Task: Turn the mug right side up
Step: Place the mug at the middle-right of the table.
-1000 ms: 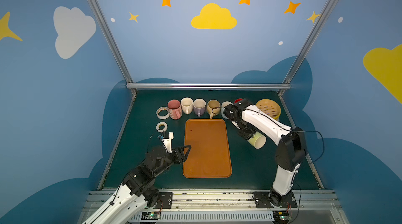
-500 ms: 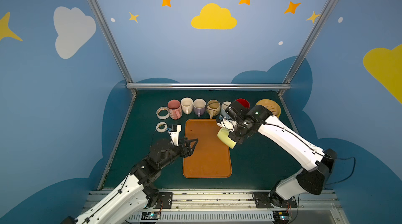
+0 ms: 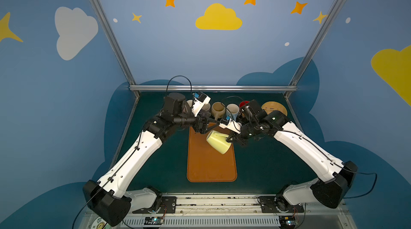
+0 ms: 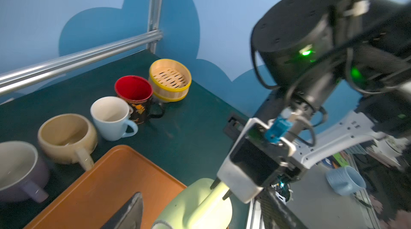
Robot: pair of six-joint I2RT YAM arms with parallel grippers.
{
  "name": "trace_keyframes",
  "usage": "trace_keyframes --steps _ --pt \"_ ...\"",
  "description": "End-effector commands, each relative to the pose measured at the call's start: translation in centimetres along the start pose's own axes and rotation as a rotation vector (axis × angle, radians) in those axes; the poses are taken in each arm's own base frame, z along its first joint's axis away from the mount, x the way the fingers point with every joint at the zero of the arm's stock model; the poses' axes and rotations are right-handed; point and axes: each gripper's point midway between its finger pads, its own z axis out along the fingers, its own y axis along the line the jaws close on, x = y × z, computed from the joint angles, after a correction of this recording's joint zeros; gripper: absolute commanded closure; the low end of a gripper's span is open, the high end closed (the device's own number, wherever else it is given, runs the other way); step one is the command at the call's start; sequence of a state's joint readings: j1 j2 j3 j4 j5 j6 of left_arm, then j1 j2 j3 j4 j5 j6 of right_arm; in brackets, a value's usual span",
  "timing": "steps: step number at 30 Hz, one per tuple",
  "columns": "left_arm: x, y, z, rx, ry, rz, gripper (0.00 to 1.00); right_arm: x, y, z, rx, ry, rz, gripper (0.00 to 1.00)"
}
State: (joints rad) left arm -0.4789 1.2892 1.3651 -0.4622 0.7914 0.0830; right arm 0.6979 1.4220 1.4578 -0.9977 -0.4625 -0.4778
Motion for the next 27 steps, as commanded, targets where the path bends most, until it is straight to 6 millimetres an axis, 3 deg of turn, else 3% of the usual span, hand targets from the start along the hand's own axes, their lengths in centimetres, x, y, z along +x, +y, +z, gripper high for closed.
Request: trace_keyframes --steps 1,8,13,19,27 --pt "2.6 -2.2 0.0 0.189 0.141 -0.022 0.19 -3.2 1.5 -2.6 -0.063 -0.188 -0.095 1.00" --pt "3.9 -0.4 1.8 0.214 0.237 -0.038 0.20 -3.6 1.9 -3.4 -0.099 -0.254 -0.111 1.00" --pt "3.5 -0.1 2.6 0.253 0.241 -0.033 0.24 -3.8 1.9 -3.6 -0.119 -0.278 -0.114 1.00" --pt "3.5 -0.2 3.4 0.291 0.269 -0.040 0.34 -4.0 1.9 -3.4 -0.149 -0.274 -0.112 1.00" --pt "5.1 -1.1 4.3 0.300 0.348 -0.020 0.48 -4.1 1.2 -3.1 -0.191 -0.270 -0.093 1.00"
